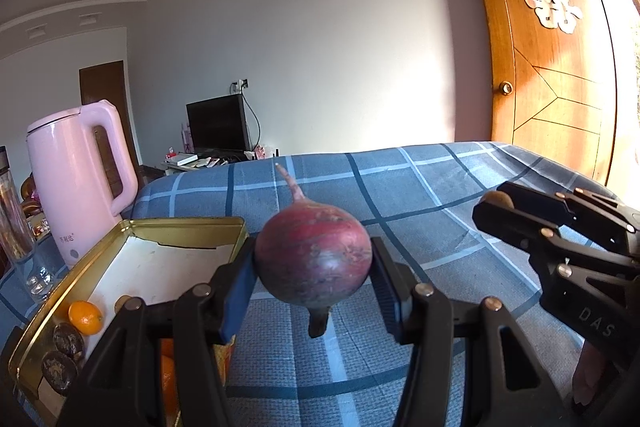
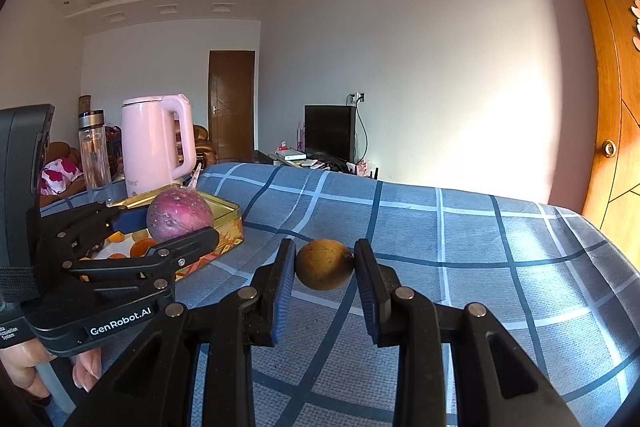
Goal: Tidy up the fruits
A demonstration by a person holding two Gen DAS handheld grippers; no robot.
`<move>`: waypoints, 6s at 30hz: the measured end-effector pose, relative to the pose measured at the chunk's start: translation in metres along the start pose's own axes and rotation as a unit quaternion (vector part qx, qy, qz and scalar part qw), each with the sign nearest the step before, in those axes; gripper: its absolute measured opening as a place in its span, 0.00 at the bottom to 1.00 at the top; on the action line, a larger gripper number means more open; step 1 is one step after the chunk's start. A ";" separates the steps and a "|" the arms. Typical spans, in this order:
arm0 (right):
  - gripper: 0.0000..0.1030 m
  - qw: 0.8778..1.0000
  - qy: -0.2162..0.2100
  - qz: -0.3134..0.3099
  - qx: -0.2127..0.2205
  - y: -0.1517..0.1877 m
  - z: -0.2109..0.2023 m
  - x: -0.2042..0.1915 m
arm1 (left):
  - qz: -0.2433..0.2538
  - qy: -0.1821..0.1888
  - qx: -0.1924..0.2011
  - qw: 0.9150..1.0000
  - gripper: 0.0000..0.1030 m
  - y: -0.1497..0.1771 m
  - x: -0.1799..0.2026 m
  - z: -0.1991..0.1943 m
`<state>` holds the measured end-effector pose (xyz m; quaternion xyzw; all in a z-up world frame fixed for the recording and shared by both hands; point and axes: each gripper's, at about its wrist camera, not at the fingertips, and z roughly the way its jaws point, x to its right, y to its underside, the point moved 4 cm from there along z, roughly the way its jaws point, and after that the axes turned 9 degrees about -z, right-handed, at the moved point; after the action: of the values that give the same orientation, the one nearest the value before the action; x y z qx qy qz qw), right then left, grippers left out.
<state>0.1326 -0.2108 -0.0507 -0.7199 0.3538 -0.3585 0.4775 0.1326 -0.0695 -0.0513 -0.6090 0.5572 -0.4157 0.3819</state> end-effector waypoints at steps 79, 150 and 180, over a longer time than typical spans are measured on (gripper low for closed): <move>0.31 0.978 -0.186 -0.095 -0.010 -0.072 0.063 -0.199 | -0.094 -0.129 -0.032 0.987 0.54 0.014 -0.202 -0.058; 0.69 0.986 -0.162 -0.038 -0.028 -0.062 0.039 -0.165 | -0.041 -0.150 0.003 0.988 0.97 -0.002 -0.178 -0.096; 0.78 0.995 -0.089 -0.027 0.030 -0.066 -0.019 -0.123 | -0.024 -0.131 0.023 0.991 1.00 -0.014 -0.139 -0.111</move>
<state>0.0664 -0.0947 -0.0047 -0.7437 0.2793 -0.3164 0.5184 0.0300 0.0704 -0.0093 -0.6624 0.4776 -0.3540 0.4559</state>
